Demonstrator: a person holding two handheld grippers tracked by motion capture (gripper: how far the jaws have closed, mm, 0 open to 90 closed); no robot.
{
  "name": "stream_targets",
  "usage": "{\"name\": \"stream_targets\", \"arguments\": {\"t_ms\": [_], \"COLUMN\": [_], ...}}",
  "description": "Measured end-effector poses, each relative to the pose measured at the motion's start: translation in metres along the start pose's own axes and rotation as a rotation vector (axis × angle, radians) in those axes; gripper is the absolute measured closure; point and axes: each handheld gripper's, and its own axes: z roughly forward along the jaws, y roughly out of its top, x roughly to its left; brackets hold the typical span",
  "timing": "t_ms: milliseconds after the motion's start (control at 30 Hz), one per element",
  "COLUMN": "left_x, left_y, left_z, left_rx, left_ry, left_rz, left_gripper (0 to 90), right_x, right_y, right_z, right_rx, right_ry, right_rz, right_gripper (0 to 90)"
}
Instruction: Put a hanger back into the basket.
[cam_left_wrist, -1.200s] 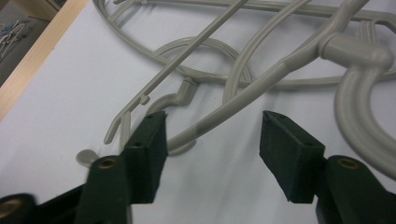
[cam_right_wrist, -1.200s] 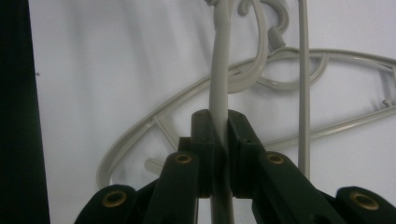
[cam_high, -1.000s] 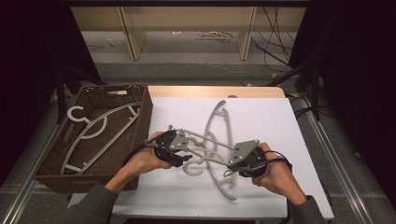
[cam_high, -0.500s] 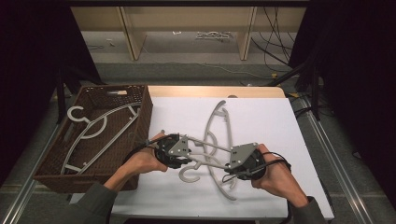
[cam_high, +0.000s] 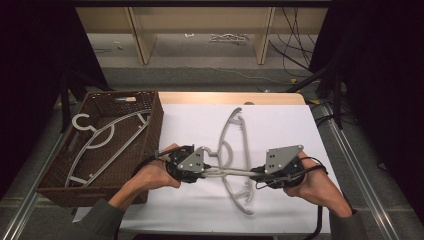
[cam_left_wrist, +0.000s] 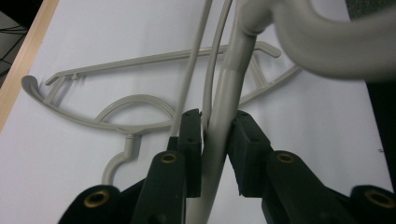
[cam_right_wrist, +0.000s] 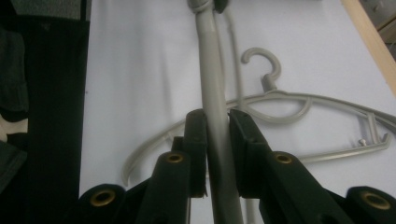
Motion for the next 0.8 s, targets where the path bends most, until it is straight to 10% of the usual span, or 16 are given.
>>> {"name": "stream_targets", "arguments": {"t_ms": [433, 800], "left_x": [0.002, 0.022], "left_y": [-0.001, -0.013], "left_z": [-0.006, -0.021], "left_rx": [-0.071, -0.105], "left_ry": [-0.031, 0.075], "left_rz": [-0.150, -0.351], "left_gripper": [79.5, 79.8], "right_x": [-0.009, -0.014], "right_y": [-0.004, 0.001], "right_z": [-0.001, -0.014], "right_rx": [-0.034, -0.186], "right_ry": [-0.115, -0.268], "right_rz": [0.119, 0.313], "right_gripper": [69.1, 39.1]}}
